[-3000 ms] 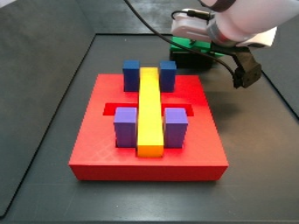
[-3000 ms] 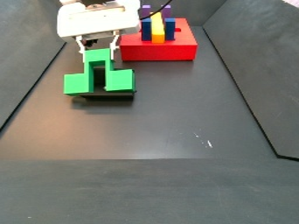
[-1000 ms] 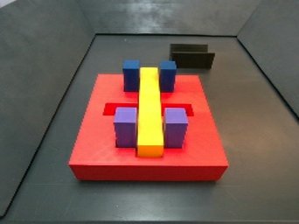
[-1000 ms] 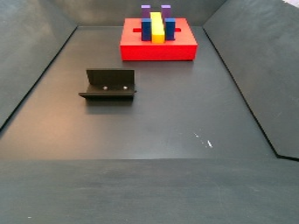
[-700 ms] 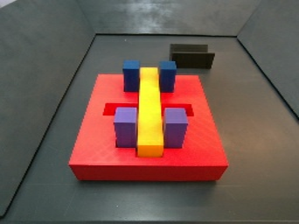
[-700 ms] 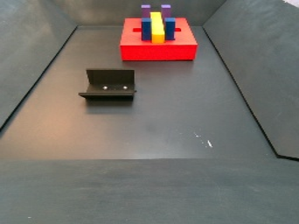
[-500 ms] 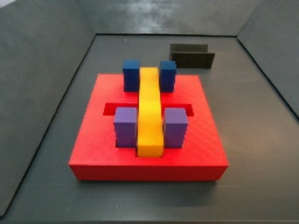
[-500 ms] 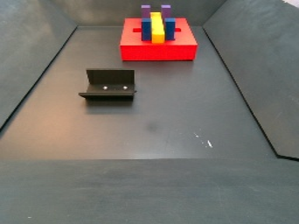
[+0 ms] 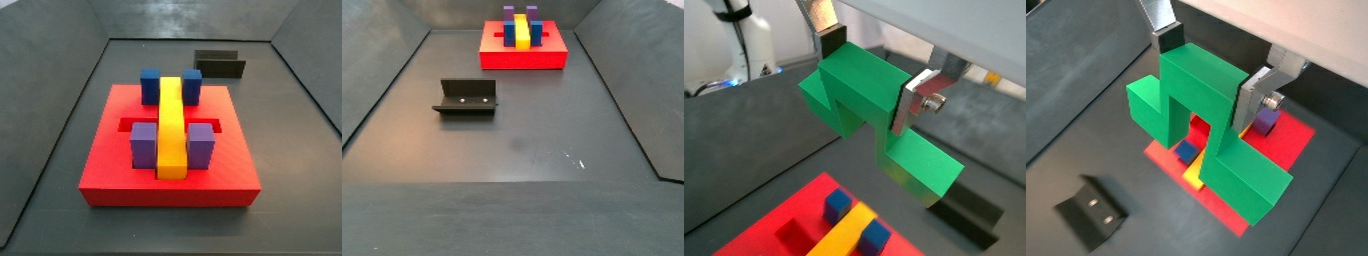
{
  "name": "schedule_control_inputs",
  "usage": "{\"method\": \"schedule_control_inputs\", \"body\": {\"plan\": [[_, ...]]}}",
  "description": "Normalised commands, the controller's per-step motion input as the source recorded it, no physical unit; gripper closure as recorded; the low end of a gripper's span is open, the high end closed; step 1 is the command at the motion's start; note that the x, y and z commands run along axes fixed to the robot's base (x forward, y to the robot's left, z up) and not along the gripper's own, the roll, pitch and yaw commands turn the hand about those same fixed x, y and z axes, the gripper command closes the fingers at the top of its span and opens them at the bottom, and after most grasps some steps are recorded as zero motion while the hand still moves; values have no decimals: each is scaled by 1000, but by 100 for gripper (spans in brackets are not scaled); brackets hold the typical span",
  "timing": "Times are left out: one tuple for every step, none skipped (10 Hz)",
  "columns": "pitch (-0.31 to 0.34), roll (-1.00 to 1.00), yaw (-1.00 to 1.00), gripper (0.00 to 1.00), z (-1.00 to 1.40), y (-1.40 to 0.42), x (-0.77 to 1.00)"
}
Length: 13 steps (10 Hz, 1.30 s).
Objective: Pick up the green object. Move up. Place the green object on the fixture. Regrasp the green object. Move to above the board. Insert the green object.
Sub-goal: Move to above the board, then insert the green object.
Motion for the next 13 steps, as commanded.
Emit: {"method": "schedule_control_inputs", "body": {"plan": [[-148,-905,102,100,8,18,-72],[-131,-623,59,100,0,25,-69],[-106,-436,28,100,-7,28,-58],[-78,-286,15,100,6,14,-47],[-3,0,0,100,-60,0,0],[0,-49,-11,100,-126,0,114],[27,-164,-37,100,-251,100,229],[0,-500,0,100,-154,480,394],[-67,-500,-109,100,43,246,326],[-76,-500,-66,100,111,166,366],[-26,-500,0,100,63,57,343],[-80,-471,37,100,-51,-220,0],[-50,-311,66,100,-309,-457,0]]}}
